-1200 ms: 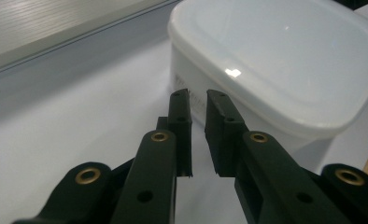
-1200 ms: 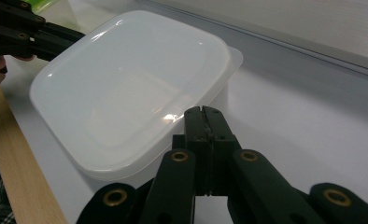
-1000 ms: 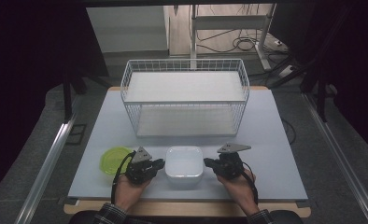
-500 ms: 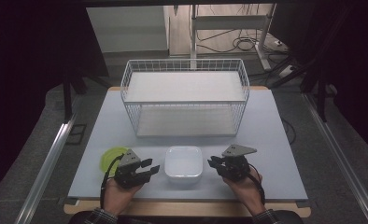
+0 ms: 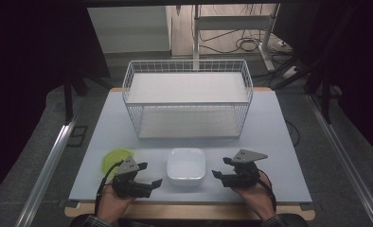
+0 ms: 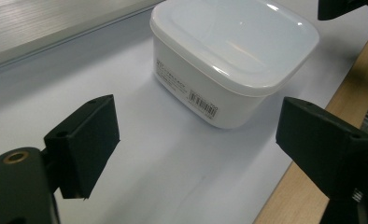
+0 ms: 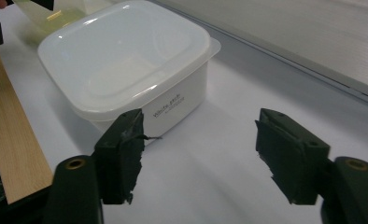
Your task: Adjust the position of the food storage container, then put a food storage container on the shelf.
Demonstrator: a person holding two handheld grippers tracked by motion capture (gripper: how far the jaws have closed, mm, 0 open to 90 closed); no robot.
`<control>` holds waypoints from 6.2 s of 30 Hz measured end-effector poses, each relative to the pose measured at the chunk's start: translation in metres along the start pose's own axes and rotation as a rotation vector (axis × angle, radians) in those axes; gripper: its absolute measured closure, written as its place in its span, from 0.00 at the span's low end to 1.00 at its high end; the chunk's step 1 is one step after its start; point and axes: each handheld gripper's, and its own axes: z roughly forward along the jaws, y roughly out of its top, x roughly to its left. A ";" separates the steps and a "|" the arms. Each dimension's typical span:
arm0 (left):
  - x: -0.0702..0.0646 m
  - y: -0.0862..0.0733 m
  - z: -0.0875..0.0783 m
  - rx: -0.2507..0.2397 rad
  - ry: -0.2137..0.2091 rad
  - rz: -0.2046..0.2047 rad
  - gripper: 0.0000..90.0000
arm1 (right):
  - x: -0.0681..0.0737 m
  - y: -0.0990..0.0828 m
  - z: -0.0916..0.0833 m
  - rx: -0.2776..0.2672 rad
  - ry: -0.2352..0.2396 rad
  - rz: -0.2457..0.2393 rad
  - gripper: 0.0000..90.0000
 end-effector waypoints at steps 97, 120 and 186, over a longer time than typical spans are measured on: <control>-0.023 0.032 0.030 0.137 -0.087 -0.075 0.48 | 0.034 0.022 0.015 0.085 0.107 0.199 0.67; -0.028 0.030 0.028 0.124 -0.049 -0.108 0.57 | 0.039 0.022 0.011 0.061 0.057 0.205 0.74; -0.020 0.032 0.047 0.075 0.032 -0.135 0.64 | 0.032 0.015 0.025 0.049 -0.016 0.202 0.76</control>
